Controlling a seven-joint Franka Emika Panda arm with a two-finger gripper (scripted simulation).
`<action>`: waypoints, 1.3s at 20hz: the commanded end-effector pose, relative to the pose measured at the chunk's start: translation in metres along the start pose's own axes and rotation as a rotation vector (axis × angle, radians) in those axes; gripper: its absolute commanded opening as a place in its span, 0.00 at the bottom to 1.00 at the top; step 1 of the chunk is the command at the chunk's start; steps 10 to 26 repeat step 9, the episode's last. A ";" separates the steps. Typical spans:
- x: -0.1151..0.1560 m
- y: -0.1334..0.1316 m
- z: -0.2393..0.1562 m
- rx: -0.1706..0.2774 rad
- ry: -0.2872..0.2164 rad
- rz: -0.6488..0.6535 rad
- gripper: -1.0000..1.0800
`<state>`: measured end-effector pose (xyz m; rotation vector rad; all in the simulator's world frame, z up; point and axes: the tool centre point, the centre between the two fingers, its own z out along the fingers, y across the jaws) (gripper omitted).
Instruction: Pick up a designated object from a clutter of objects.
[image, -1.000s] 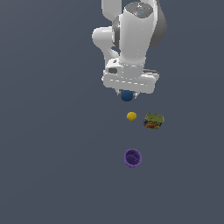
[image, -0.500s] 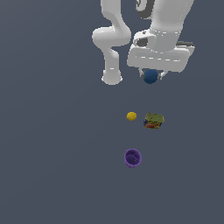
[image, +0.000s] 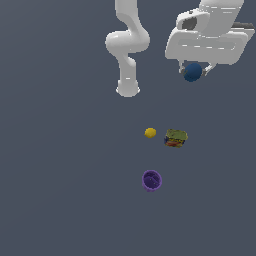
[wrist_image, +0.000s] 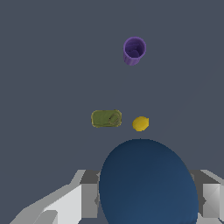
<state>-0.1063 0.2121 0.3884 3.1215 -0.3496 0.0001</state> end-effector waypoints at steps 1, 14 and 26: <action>-0.003 -0.007 -0.006 0.000 0.000 0.001 0.00; -0.001 -0.007 -0.007 0.001 0.000 0.001 0.00; -0.001 -0.007 -0.007 0.001 0.000 0.001 0.00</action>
